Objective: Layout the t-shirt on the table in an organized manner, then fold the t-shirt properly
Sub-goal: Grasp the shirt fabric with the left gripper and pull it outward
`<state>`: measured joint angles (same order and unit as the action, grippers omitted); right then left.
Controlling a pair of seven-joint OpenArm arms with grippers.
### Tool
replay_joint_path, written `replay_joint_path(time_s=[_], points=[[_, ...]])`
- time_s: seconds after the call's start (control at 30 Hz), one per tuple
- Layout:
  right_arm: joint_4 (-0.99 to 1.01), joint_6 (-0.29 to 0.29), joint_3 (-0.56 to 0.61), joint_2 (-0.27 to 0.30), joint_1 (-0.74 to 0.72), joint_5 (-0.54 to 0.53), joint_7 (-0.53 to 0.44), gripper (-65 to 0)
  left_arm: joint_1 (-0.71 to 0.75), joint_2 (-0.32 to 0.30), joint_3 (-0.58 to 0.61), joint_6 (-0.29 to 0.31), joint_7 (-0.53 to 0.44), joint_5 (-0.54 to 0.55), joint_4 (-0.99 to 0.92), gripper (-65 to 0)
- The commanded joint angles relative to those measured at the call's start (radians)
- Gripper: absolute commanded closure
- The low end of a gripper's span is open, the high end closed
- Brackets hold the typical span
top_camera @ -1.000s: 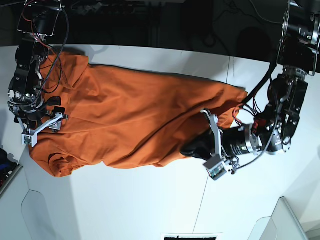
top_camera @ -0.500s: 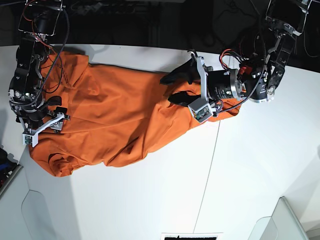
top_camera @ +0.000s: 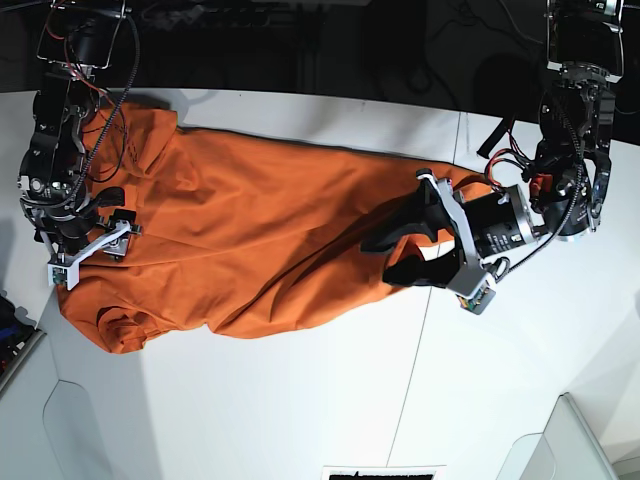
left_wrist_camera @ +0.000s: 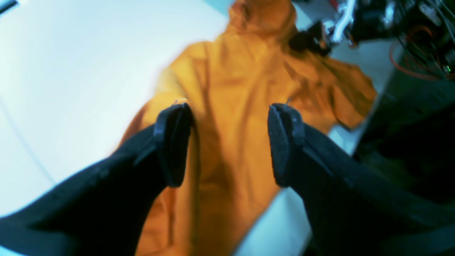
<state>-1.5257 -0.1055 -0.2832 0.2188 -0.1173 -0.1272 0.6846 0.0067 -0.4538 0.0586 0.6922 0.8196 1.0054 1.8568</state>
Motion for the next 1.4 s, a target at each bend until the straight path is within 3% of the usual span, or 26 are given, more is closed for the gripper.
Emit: replay_joint_path(time_s=[0.0,0.17,0.3,0.4,0.57,0.83,0.93,1.03,1.23,1.37], points=[[-0.015,-0.003,-0.003,0.011,-0.019,-0.004,-0.027,-44.7,-0.004,-0.006,0.014,0.006,-0.018,0.041,0.014,-36.7],[-0.015,-0.003,-0.003,0.01,-0.018,-0.004,-0.034,-44.7,0.067,0.024,0.187,0.006,-0.006,0.037,0.014,-36.7],[-0.014,-0.004,-0.003,0.011,-0.018,-0.004,-0.034,-44.7,0.099,0.029,0.362,0.006,0.006,-0.085,0.014,-36.7],[-0.01,-0.004,-0.003,0.011,-0.018,-0.003,-0.034,-44.7,0.094,0.026,0.415,0.006,0.018,-0.181,0.016,-36.7],[0.011,-0.004,-0.003,0.011,-0.018,-0.004,-0.053,-44.7,0.093,0.007,0.335,0.006,0.014,-0.175,0.019,-36.7],[0.031,-0.004,-0.003,0.011,-0.018,-0.004,-0.056,-44.7,0.093,0.033,-0.028,0.006,-0.105,-0.158,0.023,-36.7],[0.031,-0.004,-0.003,0.011,-0.018,-0.013,-0.059,-44.7,0.094,0.039,-0.021,0.006,-0.105,-0.201,0.023,-36.7],[0.031,-0.005,-0.003,0.01,-0.018,-0.043,-0.059,-44.7,0.093,0.047,0.065,0.006,-0.135,-0.348,0.023,-36.7],[0.031,-0.008,-0.003,0.01,-0.018,-0.045,-0.058,-44.7,0.093,0.081,0.233,-0.122,-0.226,-0.614,0.021,-36.7],[0.031,-0.008,-0.003,0.011,-0.018,-0.045,-0.055,-44.7,0.087,0.092,0.265,-0.225,-0.267,-0.747,-0.004,-36.7]])
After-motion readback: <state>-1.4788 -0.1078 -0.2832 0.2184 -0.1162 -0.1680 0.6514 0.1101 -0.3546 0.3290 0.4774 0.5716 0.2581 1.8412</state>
